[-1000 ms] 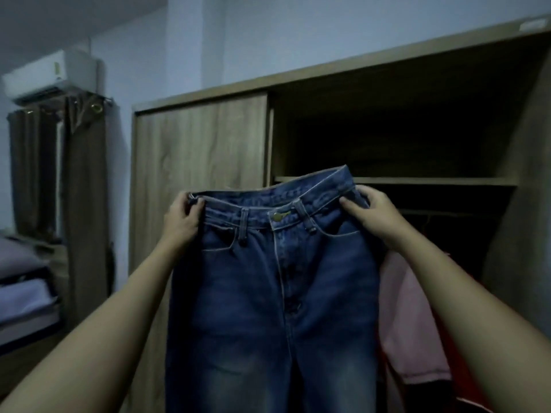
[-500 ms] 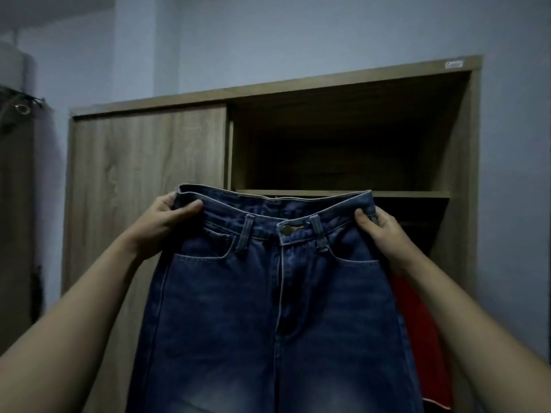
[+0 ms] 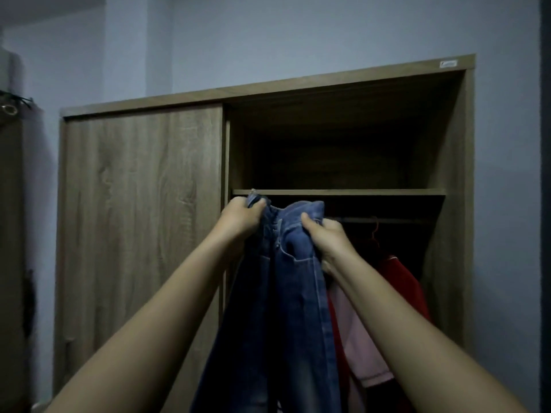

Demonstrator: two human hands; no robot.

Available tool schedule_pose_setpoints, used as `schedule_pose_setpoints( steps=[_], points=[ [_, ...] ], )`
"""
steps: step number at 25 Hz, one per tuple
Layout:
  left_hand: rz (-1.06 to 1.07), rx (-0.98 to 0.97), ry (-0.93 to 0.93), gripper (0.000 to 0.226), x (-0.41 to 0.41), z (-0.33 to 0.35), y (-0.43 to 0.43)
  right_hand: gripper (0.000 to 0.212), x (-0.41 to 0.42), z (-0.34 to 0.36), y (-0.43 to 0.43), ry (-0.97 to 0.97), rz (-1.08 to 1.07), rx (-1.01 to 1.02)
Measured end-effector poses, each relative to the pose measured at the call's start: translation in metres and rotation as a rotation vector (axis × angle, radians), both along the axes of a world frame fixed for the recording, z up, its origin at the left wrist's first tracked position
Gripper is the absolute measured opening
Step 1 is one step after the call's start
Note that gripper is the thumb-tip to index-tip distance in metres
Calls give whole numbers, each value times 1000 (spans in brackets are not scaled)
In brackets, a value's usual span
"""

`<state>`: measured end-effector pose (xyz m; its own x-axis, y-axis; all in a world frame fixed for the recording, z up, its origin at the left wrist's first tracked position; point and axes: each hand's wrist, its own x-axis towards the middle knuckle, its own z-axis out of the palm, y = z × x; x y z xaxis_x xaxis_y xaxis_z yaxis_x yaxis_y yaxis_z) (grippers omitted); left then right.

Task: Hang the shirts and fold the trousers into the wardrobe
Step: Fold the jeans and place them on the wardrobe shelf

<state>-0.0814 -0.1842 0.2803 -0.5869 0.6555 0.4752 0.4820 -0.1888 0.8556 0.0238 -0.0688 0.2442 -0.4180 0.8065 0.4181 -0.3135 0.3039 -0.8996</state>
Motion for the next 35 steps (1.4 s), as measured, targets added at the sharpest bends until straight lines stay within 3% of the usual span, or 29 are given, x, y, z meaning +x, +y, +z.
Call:
schedule_pose_setpoints(
  steps=[5,10,12,13,16,18,20,22,25,28,30,32,35],
  points=[
    [-138,-47,101,53,14,-4,-14,103,-4,12,-32,-49,449,-35],
    [-174,50,218,27,9,4,-45,104,5,23,-37,-112,595,81],
    [-137,169,140,14,8,10,-48,94,1,19,-37,-21,651,119],
    [-124,233,49,10,8,14,-48,86,-5,14,-30,36,560,183],
    [-230,308,-163,17,5,20,-56,67,-11,4,-18,66,-51,516],
    [-455,254,-157,18,-7,18,-68,64,-8,7,-21,48,-4,514],
    [-526,246,-199,21,-27,15,-77,54,-7,13,-25,22,-41,552],
    [-269,132,-112,26,-42,10,-73,49,-10,17,-32,30,-164,546],
    [242,-162,178,61,-46,-9,-56,53,-19,8,-36,6,-283,521],
    [517,66,407,53,-49,-20,-49,53,-16,10,-42,-32,-231,552],
    [379,260,393,44,-56,-14,-52,50,-12,18,-46,-6,-220,593],
    [55,361,250,39,-61,-14,-56,48,-8,25,-50,37,-299,637],
    [-219,214,87,47,-62,-54,-51,52,-2,32,-48,70,-444,649]
  ],
)
